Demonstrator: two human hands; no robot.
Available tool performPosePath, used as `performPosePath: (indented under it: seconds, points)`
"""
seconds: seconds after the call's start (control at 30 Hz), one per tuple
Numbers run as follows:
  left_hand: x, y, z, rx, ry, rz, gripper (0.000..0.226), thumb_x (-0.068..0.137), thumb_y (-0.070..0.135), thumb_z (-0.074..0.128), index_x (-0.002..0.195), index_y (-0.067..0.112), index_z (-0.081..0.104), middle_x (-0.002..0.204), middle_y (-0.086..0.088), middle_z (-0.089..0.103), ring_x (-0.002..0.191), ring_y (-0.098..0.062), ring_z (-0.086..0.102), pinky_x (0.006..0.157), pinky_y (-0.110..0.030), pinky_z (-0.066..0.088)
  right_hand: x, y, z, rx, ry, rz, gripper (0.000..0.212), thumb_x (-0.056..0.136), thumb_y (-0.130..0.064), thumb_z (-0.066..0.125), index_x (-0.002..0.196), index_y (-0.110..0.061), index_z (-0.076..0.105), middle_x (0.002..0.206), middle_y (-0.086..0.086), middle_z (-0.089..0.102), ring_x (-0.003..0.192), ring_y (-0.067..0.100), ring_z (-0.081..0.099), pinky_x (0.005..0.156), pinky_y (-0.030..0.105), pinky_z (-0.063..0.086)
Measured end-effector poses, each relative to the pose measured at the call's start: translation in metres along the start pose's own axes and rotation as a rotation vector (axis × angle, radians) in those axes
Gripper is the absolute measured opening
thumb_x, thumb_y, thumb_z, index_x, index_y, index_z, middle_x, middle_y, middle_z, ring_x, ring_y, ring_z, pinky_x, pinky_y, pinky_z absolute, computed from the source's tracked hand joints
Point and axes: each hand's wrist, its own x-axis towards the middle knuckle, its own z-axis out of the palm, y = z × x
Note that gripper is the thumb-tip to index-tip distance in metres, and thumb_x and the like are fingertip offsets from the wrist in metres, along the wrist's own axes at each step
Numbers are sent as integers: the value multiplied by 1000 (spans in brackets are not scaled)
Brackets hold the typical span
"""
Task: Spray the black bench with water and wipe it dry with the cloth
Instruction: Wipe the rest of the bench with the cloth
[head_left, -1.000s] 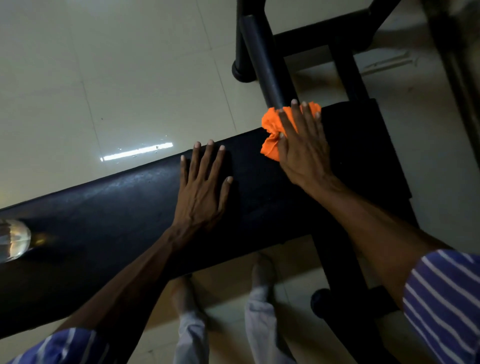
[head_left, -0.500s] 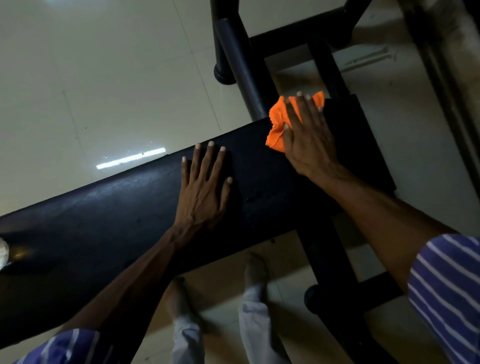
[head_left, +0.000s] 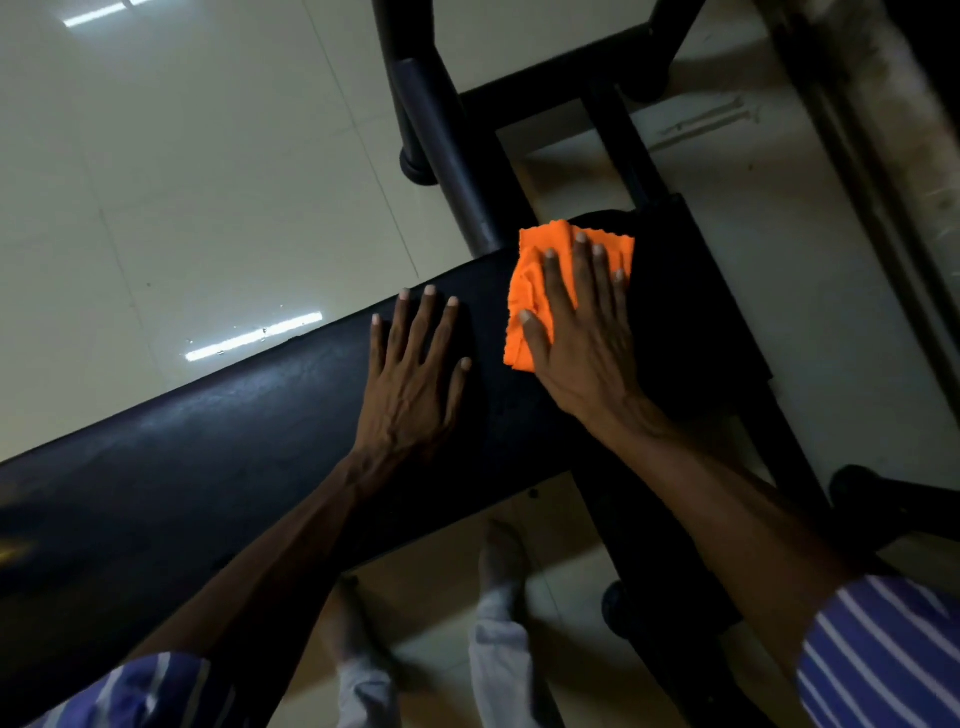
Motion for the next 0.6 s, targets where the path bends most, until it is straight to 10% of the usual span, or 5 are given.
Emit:
performPosePath:
  seconds: [0.6]
  points:
    - [27,25,7,38,-13,30,65,108,43,33,167,20,20,177,-7,11,165,-28,2,133,-56,5,-4,44,-3,60,78,-45,58,111,-32,34,168,-23,22,178,10,11,166,28,7,135,48,10]
